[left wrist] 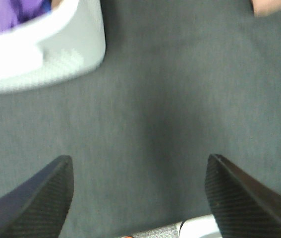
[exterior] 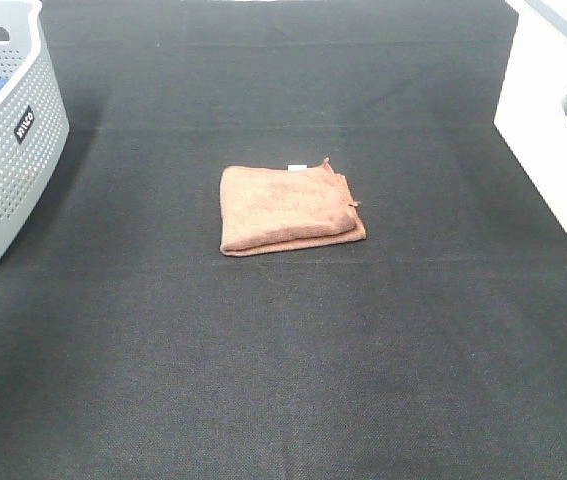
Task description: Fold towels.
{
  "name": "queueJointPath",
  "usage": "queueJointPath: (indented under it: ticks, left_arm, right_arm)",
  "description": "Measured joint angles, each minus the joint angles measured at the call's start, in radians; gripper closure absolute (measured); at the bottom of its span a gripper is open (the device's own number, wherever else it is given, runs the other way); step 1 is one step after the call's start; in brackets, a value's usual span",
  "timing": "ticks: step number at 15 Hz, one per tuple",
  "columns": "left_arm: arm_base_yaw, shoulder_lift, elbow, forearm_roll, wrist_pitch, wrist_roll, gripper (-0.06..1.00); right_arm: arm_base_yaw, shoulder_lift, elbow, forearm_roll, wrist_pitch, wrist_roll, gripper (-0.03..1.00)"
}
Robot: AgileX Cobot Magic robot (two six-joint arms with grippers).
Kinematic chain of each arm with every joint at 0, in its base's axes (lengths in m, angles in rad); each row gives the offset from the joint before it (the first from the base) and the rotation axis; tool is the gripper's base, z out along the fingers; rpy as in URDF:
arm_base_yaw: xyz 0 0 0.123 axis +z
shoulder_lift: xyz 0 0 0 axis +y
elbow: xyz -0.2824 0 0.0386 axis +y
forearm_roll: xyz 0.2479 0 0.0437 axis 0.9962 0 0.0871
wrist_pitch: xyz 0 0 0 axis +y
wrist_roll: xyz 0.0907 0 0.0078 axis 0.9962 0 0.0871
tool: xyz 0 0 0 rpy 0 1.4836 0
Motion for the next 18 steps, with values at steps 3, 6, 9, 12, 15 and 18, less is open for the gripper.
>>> queueJointPath:
  ticks: [3,6,9,12,15,18]
  left_arm:
    - [0.000,-0.336,0.222,0.000,0.001,0.001,0.24]
    - [0.000,-0.590,0.351,0.000,0.003,0.001,0.24]
    - [0.000,-0.735,0.429,-0.020,-0.004,0.033,0.24]
    - [0.000,-0.815,0.501,-0.089,-0.077,0.152,0.24]
    - [0.000,-0.817,0.541,-0.141,-0.151,0.201,0.24]
    - [0.000,-0.817,0.544,-0.147,-0.158,0.208,0.24]
  right_arm:
    - [0.000,-0.300,0.294,-0.001,-0.049,0.000,0.18]
    - [0.000,-0.551,0.446,-0.046,-0.055,0.001,0.18]
    - [0.000,-0.726,0.537,-0.107,-0.074,0.001,0.18]
    - [0.000,-0.879,0.634,-0.119,-0.132,-0.009,0.19]
    - [0.000,-0.902,0.636,-0.119,-0.136,-0.017,0.19]
    - [0.000,-0.902,0.636,-0.119,-0.136,-0.017,0.19]
